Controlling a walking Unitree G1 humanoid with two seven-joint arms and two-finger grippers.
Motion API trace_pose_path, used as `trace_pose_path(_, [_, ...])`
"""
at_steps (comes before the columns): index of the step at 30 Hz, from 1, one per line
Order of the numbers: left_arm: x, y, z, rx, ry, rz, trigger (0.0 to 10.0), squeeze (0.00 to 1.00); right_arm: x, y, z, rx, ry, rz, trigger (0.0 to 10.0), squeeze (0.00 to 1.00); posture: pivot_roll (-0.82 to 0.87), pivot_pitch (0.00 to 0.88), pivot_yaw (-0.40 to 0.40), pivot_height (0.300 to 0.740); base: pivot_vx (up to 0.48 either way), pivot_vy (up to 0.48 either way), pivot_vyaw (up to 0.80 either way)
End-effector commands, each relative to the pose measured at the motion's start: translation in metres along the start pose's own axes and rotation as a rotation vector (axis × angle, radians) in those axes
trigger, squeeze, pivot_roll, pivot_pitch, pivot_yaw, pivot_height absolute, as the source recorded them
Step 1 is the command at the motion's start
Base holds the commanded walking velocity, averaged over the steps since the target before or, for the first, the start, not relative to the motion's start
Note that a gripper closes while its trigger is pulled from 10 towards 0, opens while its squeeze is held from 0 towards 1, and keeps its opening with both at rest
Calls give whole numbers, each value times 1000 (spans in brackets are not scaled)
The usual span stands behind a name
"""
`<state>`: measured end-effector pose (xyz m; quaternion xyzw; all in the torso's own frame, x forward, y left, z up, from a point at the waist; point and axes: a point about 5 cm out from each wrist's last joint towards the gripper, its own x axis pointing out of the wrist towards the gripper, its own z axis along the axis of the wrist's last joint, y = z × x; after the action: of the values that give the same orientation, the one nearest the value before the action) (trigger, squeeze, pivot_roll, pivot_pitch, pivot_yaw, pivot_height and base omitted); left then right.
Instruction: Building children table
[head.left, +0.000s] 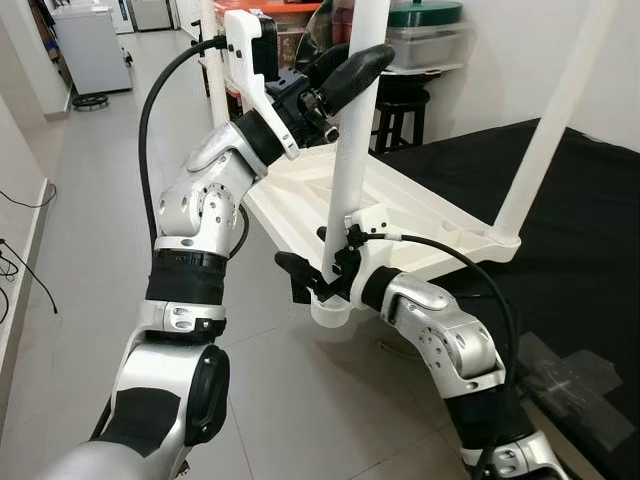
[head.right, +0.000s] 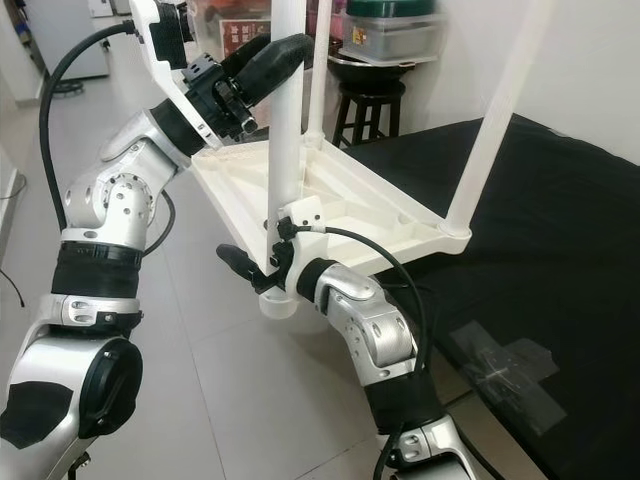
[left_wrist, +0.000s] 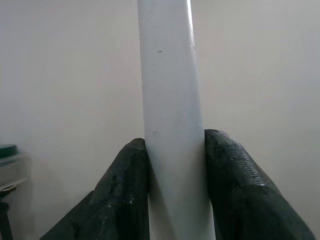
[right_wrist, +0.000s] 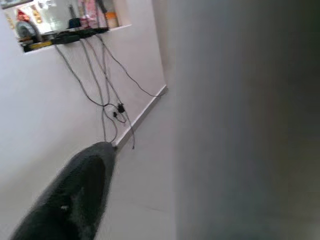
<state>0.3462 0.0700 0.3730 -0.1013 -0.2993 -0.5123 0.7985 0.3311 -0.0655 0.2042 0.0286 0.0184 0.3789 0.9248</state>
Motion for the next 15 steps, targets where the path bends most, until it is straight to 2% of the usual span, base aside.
trace_pose_path(1, [16,-15,9,44,-28,-96,0,0,13,12,-4,24,21,22,0,0,61,0,0,740,0,0,0])
trace_pose_path(4, [17,-16,10,41,-31,-103,0,0,18,-2,-4,39,11,-105,0,0,60,0,0,740,0,0,0])
trace_pose_path(6, [17,-16,10,41,-31,-103,0,0,18,-2,-4,39,11,-105,0,0,60,0,0,740,0,0,0])
trace_pose_path(8, [17,-16,10,39,-35,-108,0,0,19,-9,-6,47,17,-173,0,0,60,0,18,740,0,0,0])
trace_pose_path(15, [17,-16,10,39,-35,-108,0,0,19,-9,-6,47,17,-173,0,0,60,0,18,740,0,0,0])
